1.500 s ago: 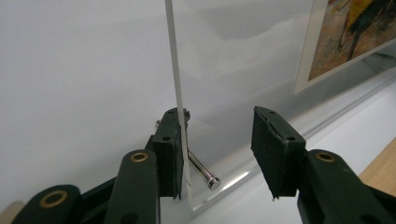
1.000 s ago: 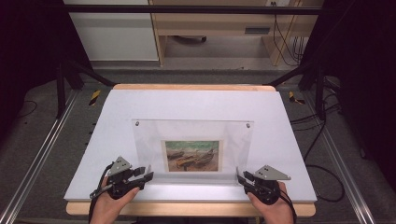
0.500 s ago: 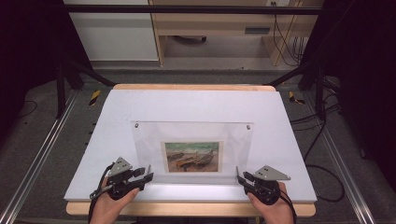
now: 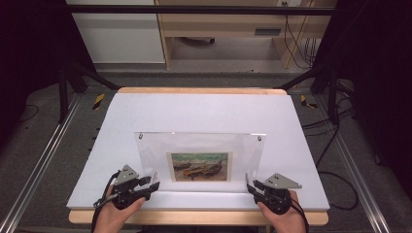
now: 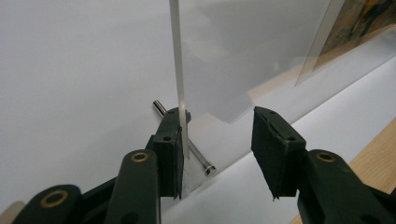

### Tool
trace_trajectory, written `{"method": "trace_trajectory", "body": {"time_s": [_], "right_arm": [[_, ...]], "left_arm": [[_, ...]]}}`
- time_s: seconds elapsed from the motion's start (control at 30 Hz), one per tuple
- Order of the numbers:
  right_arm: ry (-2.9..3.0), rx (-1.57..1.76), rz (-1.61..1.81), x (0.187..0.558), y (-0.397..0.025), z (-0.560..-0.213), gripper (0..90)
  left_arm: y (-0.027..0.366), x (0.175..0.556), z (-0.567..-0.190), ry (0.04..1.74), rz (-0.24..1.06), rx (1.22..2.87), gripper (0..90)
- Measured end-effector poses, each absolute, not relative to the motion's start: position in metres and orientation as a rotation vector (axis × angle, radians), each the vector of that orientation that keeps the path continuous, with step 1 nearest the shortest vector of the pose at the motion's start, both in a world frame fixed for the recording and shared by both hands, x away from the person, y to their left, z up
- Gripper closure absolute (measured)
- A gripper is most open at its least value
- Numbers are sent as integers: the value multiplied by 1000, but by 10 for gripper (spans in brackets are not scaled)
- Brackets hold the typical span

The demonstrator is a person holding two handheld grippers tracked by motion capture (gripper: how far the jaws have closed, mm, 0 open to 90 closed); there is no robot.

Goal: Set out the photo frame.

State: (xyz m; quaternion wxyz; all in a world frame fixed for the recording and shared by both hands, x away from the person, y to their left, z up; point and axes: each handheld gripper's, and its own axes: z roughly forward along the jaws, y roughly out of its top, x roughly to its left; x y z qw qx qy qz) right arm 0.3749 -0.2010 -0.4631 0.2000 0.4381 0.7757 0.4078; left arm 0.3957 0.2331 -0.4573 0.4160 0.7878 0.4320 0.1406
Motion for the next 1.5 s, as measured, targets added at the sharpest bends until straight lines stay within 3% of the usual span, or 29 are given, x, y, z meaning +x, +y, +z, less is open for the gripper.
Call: {"method": "trace_trajectory", "body": {"time_s": [0.33, 0.37, 0.47, 0.5, 0.57, 0.87, 1.17, 1.5], "right_arm": [[2169, 1222, 1144, 374, -201, -463, 665], [2163, 1228, 1160, 374, -201, -462, 624], [2141, 1220, 1158, 375, -199, -461, 414], [2141, 1220, 1158, 375, -199, -461, 414], [2129, 1197, 1154, 374, -199, -458, 281], [2025, 1196, 1163, 366, -214, -450, 92], [1944, 1231, 1158, 359, -241, -447, 84], [1865, 1273, 1071, 380, -252, -444, 142]], "left_arm": [[233, 396, -457, 1085, 346, 1969, 532], [233, 396, -457, 1085, 351, 1958, 517], [233, 396, -456, 1095, 381, 1951, 361], [233, 396, -456, 1095, 381, 1951, 317], [235, 397, -455, 1091, 400, 1936, 238], [250, 392, -445, 1010, 468, 1906, 60], [282, 392, -439, 1039, 546, 1835, 49], [302, 415, -436, 1124, 626, 1781, 55]]}}
